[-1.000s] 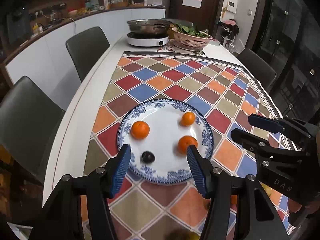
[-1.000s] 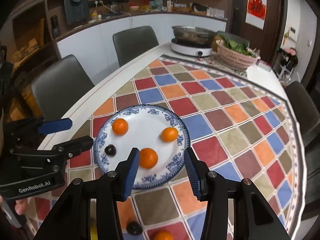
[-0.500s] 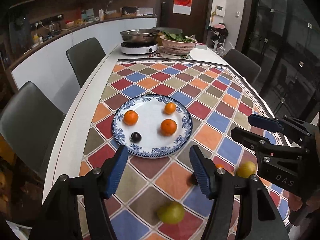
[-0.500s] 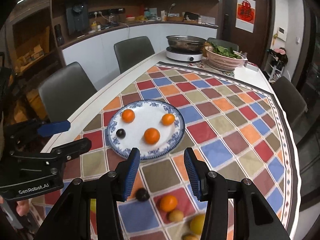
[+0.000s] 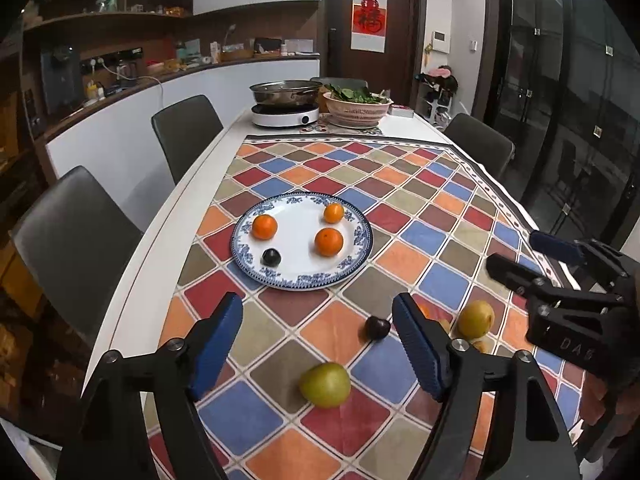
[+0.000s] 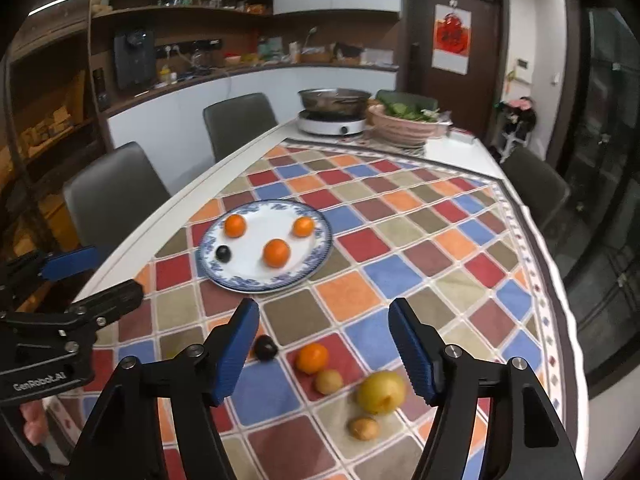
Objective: Organize fruits
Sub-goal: 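Withdraw both tools from the plate toward the remaining fruits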
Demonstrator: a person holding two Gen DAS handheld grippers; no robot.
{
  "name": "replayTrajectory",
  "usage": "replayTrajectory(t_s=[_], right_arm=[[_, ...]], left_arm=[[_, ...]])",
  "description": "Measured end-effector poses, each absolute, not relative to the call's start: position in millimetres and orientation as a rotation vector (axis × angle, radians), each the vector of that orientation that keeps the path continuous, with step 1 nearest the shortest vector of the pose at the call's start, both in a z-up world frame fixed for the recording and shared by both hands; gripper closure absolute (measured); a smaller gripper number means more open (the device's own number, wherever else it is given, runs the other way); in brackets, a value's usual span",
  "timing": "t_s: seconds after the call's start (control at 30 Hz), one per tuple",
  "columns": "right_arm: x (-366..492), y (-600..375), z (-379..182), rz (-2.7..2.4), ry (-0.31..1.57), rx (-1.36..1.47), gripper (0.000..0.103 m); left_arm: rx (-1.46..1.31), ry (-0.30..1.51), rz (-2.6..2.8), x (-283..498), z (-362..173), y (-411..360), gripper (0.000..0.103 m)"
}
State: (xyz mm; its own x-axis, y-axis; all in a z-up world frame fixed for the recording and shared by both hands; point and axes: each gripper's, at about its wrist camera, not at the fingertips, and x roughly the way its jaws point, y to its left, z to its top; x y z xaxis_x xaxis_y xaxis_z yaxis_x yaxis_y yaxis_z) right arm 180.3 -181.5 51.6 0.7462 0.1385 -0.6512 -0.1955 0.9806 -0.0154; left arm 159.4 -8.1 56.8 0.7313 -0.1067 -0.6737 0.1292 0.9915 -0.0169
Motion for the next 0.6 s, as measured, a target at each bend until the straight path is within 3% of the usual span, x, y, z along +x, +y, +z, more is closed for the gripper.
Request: replayTrajectory(t_s=[0.37,0.6], right_arm=[[151,-207,32,0.081,0.667,-0.014,0.035],[146,-211,-1,0.038,0.738,0.005,0.035]], left_arm=[[0.054,0.773,-0.128,139,24,-12,0.025],[0.076,0.831,-0.118,145,-1,-15,0.025]])
